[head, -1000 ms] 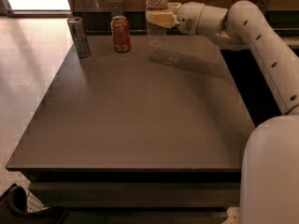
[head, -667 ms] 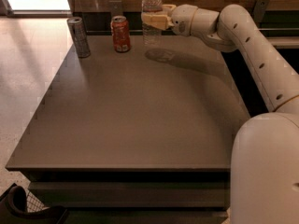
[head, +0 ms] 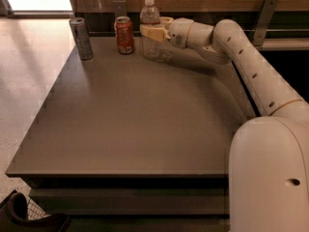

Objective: Move water bottle near coke can

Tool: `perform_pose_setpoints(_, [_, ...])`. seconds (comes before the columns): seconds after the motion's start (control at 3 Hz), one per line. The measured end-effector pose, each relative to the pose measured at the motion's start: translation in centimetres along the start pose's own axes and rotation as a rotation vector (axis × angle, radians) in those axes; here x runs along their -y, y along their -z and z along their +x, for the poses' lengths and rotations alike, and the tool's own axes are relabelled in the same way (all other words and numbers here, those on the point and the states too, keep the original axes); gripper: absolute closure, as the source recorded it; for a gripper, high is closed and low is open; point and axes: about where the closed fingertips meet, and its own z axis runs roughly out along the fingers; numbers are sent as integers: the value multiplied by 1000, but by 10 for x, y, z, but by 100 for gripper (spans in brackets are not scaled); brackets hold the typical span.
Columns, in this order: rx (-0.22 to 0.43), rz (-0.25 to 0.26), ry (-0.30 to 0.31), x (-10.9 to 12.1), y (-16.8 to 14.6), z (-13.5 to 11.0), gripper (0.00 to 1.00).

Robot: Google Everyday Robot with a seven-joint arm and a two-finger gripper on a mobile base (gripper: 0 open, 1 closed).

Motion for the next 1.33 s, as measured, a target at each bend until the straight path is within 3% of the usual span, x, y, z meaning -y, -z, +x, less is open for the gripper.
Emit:
perform_pose_setpoints(0.33, [-16, -11, -10, -4, -3, 6, 100])
perform_pose_setpoints(0.67, [-16, -11, -10, -4, -3, 3, 82])
perform_pose_setpoints(1.0, [-16, -11, -10, -4, -3, 3, 51])
perform_pose_setpoints(1.33, [-16, -11, -10, -4, -3, 3, 28])
